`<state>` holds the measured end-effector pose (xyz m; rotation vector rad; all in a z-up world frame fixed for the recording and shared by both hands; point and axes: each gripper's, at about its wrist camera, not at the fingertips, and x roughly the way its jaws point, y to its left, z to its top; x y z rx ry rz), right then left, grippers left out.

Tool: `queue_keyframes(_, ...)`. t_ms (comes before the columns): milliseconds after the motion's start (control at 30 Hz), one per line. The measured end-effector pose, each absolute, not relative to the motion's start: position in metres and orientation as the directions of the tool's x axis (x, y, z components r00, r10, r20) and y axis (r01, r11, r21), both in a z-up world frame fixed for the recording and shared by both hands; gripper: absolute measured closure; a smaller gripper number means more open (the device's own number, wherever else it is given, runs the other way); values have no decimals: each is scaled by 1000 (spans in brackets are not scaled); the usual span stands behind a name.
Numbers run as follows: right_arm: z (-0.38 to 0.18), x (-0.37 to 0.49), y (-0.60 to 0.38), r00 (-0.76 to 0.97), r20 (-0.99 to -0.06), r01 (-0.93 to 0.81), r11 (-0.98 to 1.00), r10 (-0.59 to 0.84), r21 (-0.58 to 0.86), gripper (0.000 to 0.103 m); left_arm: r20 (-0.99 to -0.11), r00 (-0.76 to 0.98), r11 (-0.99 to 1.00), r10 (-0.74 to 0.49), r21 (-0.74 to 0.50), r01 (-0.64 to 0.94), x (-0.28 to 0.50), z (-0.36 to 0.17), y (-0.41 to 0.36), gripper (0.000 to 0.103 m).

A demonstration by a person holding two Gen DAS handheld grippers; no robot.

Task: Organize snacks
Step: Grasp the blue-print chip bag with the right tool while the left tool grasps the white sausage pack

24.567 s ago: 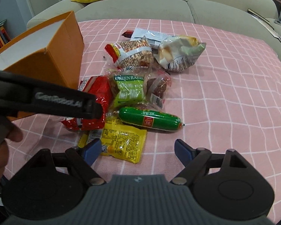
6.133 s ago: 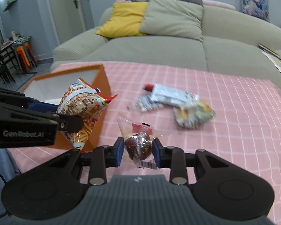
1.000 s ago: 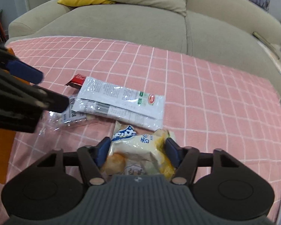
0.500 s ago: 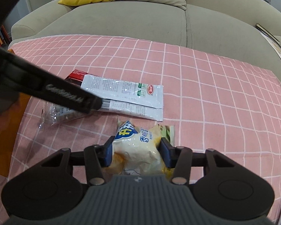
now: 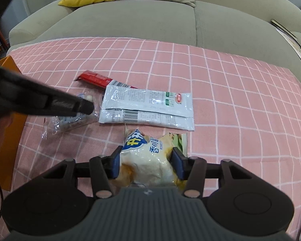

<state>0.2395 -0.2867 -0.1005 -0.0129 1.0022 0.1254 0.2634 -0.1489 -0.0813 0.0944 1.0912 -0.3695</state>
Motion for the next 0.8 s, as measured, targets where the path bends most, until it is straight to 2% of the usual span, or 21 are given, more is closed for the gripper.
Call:
queue_keyframes(100, -98, 231, -292, 537, -840, -83, 996, 79, 41, 56, -875, 419, 913, -243, -61, 403, 257, -77, -157, 103)
queue_keyframes(167, -96, 227, -299, 540, -840, -62, 998, 58, 29, 56, -881, 411, 887, -236, -22, 461, 257, -76, -164, 99)
queue_keyframes(233, -94, 225, -308, 540, -841, -44, 999, 38, 17, 57, -875, 427, 859, -228, 26, 511, 258, -74, -171, 81)
queue_keyframes(267, -93, 225, -313, 540, -841, -34, 999, 27, 11, 57, -871, 436, 843, -226, 49, 535, 259, -72, -174, 76)
queue_keyframes(300, -93, 225, -318, 541, -841, -23, 1000, 16, 4, 57, -867, 443, 826, -226, 70, 560, 259, -71, -179, 65)
queue_keyframes(433, -97, 231, -337, 536, -843, 34, 999, -35, -20, 57, -869, 444, 747, -221, 141, 650, 262, -75, -200, 35)
queue_keyframes(533, -100, 234, -345, 534, -845, 52, 999, -21, 8, 56, -878, 434, 672, -204, 197, 714, 263, -84, -216, 31)
queue_keyframes(633, -100, 234, -344, 536, -844, 44, 999, -15, 10, 56, -873, 449, 589, -189, 265, 763, 263, -93, -231, 22)
queue_keyframes(800, -100, 233, -346, 537, -843, 37, 999, -3, 20, 54, -894, 416, 519, -166, 280, 808, 274, -109, -246, 20)
